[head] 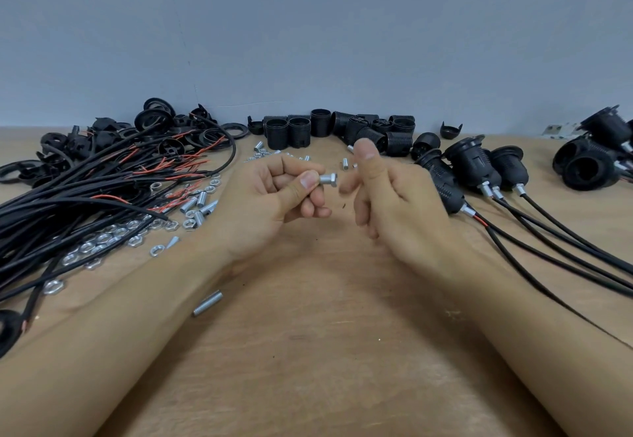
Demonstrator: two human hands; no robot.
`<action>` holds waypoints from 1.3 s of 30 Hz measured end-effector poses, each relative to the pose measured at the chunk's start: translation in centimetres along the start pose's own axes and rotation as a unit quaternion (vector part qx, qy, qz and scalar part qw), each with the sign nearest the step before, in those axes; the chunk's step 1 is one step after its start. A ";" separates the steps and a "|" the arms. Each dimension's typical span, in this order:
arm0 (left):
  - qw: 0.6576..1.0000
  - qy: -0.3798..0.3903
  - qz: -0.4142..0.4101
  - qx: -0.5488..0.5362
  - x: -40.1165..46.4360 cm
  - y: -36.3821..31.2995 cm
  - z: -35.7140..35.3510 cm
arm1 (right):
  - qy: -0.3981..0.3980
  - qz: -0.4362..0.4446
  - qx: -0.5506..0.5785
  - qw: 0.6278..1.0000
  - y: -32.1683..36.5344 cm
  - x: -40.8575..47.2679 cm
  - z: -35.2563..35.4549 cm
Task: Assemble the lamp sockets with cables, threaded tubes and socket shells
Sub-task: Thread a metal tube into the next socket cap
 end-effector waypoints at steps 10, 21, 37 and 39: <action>1.000 -0.019 0.005 -0.010 0.2 0.0 0.7 | -0.041 0.056 0.031 0.997 0.9 0.4 1.2; 1.000 -0.009 0.000 -0.019 0.2 -0.1 0.6 | 0.015 0.046 0.085 0.995 0.6 0.2 0.0; 1.000 -0.008 -0.008 -0.018 0.3 -0.4 0.9 | 0.066 0.062 -0.013 0.996 0.6 -0.1 -1.5; 1.000 -0.008 -0.012 -0.003 0.3 -0.6 1.0 | 0.068 0.033 -0.011 0.997 0.0 0.0 -1.4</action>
Point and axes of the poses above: each hand's wrist, its own x-axis towards the middle knuckle, its own z-axis out of the back of the hand, y = z × x, the point moved 10 cm from there along x, towards the middle knuckle, and after that the axes turned 12 degrees about -x, right-handed, at the moved point
